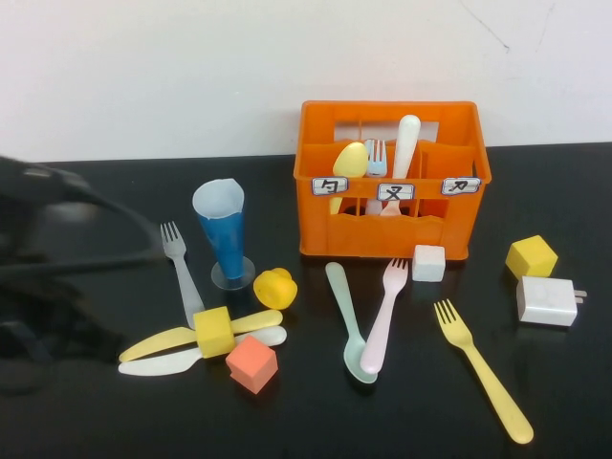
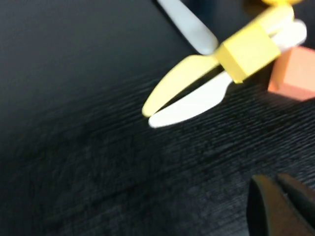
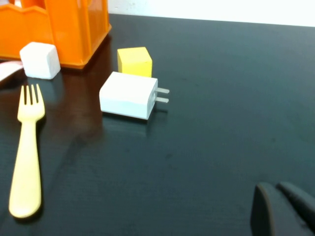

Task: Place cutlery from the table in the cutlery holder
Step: Pick up the fork

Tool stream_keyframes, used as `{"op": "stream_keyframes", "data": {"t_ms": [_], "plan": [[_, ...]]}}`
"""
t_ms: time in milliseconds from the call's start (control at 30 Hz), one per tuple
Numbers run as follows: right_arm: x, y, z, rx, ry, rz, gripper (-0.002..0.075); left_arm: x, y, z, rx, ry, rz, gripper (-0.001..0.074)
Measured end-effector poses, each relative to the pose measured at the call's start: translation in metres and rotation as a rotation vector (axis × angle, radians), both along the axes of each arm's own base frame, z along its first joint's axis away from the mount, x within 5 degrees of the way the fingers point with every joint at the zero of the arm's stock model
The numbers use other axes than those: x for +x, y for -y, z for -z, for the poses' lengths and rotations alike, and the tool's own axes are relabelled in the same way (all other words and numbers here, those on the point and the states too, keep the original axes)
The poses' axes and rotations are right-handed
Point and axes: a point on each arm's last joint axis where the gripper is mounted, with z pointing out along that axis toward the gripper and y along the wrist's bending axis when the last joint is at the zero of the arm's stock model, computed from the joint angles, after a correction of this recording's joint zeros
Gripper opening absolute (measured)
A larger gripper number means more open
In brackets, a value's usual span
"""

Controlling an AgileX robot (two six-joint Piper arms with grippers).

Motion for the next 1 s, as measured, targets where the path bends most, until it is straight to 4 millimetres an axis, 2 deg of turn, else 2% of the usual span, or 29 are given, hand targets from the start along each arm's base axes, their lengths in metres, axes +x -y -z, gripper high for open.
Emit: {"op": "stream_keyframes", "data": {"t_ms": [67, 167, 333, 433, 500, 600, 667, 900, 1000], "plan": [[0.000, 0.000, 0.000, 0.000, 0.000, 0.000, -0.0003, 0.014, 0.017, 0.013, 0.068, -0.031, 0.042, -0.0001], [0.000, 0.000, 0.000, 0.000, 0.000, 0.000, -0.0003, 0.030, 0.034, 0.023, 0.154, -0.020, -0.012, -0.0001], [0.000, 0.000, 0.000, 0.000, 0.000, 0.000, -0.0003, 0.061, 0.047, 0.034, 0.206, -0.011, -0.157, 0.0014], [0.000, 0.000, 0.000, 0.000, 0.000, 0.000, -0.0003, 0.078, 0.056, 0.033, 0.143, -0.034, -0.204, 0.0086], [0.000, 0.000, 0.000, 0.000, 0.000, 0.000, -0.0003, 0.090, 0.061, 0.032, 0.073, -0.067, -0.235, 0.0173], [0.000, 0.000, 0.000, 0.000, 0.000, 0.000, -0.0003, 0.108, 0.062, 0.032, -0.002, -0.100, -0.285, 0.0299], [0.000, 0.000, 0.000, 0.000, 0.000, 0.000, -0.0003, 0.117, 0.060, 0.035, -0.025, -0.118, -0.322, 0.0352], [0.000, 0.000, 0.000, 0.000, 0.000, 0.000, -0.0003, 0.131, 0.035, 0.041, -0.053, -0.142, -0.460, 0.0387], [0.000, 0.000, 0.000, 0.000, 0.000, 0.000, -0.0003, 0.133, 0.033, 0.041, -0.061, -0.133, -0.475, 0.0388]]}}
